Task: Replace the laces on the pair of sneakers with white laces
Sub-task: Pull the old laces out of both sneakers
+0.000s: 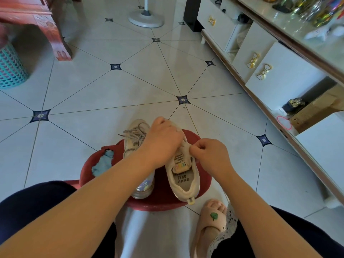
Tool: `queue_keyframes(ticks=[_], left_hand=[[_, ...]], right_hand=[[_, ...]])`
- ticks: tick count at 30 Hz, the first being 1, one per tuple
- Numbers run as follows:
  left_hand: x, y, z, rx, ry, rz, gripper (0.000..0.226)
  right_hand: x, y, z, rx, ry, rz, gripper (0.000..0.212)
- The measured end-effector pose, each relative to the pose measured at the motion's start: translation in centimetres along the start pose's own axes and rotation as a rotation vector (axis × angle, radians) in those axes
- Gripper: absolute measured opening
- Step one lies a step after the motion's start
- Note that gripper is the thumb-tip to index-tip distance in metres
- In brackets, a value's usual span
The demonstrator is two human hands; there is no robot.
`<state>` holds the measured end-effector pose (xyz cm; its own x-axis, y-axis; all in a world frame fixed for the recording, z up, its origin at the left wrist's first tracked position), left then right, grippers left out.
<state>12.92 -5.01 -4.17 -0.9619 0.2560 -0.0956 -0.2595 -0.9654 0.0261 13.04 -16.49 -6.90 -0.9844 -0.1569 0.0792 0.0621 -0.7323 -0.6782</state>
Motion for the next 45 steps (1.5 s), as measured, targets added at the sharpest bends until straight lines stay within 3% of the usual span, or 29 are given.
queue_keyframes(ticks=[3,7,9,12,14,18,21,30,33,35,40,42,45], left_hand=[[0.4,-3.7,1.1,-0.024,-0.010,0.141,0.025],[2.2,-9.0,2.9,0.007,0.118,0.341,0.023],[2.3,-7.6,2.1,0.064,0.063,0.307,0.018],[1.5,-2.7,0.8,0.082,0.029,0.106,0.029],[1.0,-0.4,0.3,0.051,0.051,0.011,0.024],[0.3,0.1,-0.2,0.043,0.042,-0.009,0.011],[0.3,0.4,0.1,0.052,0.026,-0.002,0.014],[1.6,-5.9,2.8,0.209,0.176,0.352,0.021],[3.2,-11.8,6.8,0.495,0.460,0.640,0.024],[4.1,-14.9,8.6,0.643,0.587,0.693,0.018],[1.6,-7.3,4.3,0.424,0.128,0.383,0.012],[1.0,-5.3,2.0,0.327,-0.013,0.328,0.015],[1.0,-4.3,-0.9,0.370,-0.165,0.312,0.022]], right_hand=[[-0.2,1.3,0.9,0.029,0.025,-0.055,0.019],[0.0,0.8,0.8,0.010,0.013,-0.011,0.020],[0.1,-0.1,0.2,0.028,-0.004,0.044,0.018],[0.2,-0.8,-0.2,0.023,0.001,0.081,0.016],[0.3,-1.2,-0.3,0.027,0.017,0.101,0.016],[0.1,-0.8,-0.3,0.039,0.024,0.085,0.016],[-0.1,0.3,-0.4,-0.022,0.012,0.013,0.018],[-0.6,2.0,0.3,-0.019,0.006,-0.076,0.021],[-0.6,3.2,1.7,0.055,0.050,-0.125,0.025],[-0.3,3.9,1.8,-0.029,0.037,-0.142,0.021],[-0.3,2.3,0.9,-0.054,0.039,-0.093,0.017],[-0.2,2.0,0.8,-0.109,0.038,-0.091,0.018],[0.4,1.7,0.3,-0.168,0.008,-0.095,0.017]])
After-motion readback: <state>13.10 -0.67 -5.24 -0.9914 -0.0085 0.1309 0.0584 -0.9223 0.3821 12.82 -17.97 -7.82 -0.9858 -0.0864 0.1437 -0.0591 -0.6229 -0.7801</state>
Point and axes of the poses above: each hand's wrist, its own x-axis away from the middle knuckle, its own z-axis out of the back of the hand, y = z × x, the point moved 8 cm from there along -x, towards the middle knuckle, and after that the axes turned 5 degrees about z, right-handed, at the moved point
